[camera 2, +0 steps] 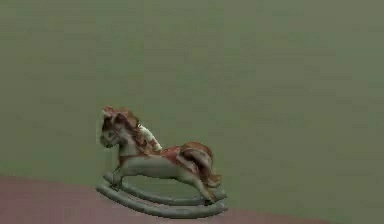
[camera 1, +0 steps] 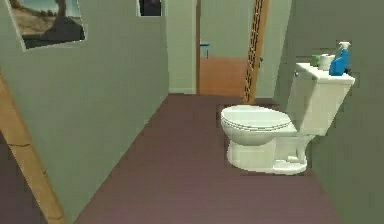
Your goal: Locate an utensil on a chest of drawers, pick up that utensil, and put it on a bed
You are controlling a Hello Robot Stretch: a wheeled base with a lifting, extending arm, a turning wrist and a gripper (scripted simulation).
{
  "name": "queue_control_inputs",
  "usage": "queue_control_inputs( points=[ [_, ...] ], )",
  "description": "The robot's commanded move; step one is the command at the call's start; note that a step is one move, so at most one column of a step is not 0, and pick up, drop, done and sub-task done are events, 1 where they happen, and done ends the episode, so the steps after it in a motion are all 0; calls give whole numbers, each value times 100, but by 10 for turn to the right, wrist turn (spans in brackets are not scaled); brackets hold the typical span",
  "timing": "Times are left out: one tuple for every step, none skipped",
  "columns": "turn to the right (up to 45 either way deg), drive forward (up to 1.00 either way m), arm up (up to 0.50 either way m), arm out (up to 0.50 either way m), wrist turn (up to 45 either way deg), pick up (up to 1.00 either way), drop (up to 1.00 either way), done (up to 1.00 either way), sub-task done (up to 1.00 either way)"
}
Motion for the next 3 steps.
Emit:
queue_control_inputs(
  points=[
    [-450,0,0,0,0,0,0,0,0],
    [-150,0,0,0,0,0,0,0,0],
    [0,45,0,0,0,0,0,0,0]
  ],
)
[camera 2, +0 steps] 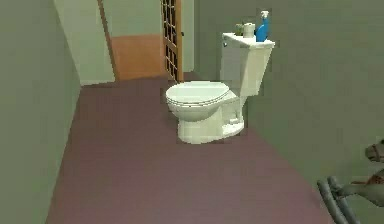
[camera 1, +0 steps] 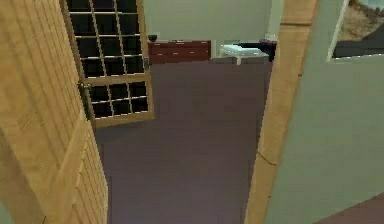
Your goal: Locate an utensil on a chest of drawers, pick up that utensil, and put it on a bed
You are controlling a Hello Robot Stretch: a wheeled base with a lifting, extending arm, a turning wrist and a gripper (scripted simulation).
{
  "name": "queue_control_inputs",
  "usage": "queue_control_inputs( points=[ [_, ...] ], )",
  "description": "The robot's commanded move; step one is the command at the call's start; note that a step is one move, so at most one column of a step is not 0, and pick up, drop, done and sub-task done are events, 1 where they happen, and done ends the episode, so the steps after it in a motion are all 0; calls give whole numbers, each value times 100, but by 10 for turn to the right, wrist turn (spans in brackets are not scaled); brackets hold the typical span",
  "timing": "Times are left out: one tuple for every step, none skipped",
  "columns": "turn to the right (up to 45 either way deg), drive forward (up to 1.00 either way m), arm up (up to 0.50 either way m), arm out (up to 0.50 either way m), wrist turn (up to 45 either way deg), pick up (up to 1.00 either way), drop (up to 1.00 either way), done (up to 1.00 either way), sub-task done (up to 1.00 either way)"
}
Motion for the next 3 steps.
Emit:
queue_control_inputs(
  points=[
    [-180,0,0,0,0,0,0,0,0],
    [0,75,0,0,0,0,0,0,0],
    [240,0,0,0,0,0,0,0,0]
  ],
)
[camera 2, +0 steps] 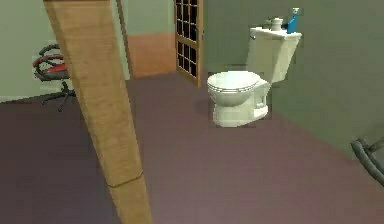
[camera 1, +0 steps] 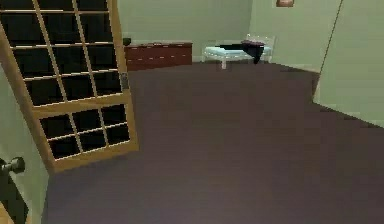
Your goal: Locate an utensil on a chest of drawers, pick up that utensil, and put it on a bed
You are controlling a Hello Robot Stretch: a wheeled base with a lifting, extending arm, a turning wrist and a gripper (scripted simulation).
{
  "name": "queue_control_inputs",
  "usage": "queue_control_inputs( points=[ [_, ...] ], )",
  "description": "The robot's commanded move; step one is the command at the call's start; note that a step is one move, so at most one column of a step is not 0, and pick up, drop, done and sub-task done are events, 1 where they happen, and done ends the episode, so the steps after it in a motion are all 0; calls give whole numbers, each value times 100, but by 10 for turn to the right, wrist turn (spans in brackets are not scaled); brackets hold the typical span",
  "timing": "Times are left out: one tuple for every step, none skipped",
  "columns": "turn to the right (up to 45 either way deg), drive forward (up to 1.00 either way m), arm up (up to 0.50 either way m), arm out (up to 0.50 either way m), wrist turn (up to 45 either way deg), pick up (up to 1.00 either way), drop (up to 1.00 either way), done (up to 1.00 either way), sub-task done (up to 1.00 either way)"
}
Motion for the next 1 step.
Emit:
queue_control_inputs(
  points=[
    [0,100,0,0,0,0,0,0,0]
  ],
)
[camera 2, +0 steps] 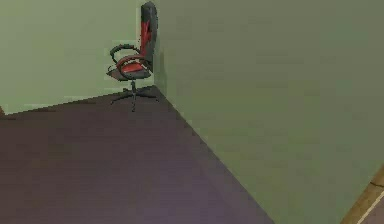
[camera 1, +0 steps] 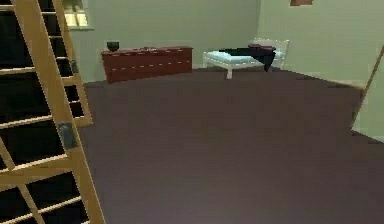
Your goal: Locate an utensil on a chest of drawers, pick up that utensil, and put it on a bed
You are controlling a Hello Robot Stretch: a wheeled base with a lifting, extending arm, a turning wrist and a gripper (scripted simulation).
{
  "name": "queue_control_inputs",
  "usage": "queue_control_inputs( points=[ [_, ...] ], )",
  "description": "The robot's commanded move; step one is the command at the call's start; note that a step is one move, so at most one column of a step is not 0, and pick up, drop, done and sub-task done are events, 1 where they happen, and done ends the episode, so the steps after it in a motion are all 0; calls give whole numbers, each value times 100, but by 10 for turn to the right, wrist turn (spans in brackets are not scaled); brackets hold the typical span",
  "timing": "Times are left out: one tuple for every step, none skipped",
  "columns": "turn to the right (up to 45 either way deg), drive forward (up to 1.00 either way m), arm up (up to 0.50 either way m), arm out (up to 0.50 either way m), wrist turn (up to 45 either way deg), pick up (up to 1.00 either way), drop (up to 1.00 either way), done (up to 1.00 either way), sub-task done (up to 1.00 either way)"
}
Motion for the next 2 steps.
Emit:
queue_control_inputs(
  points=[
    [30,0,0,0,0,0,0,0,0],
    [0,95,0,0,0,0,0,0,0]
  ],
)
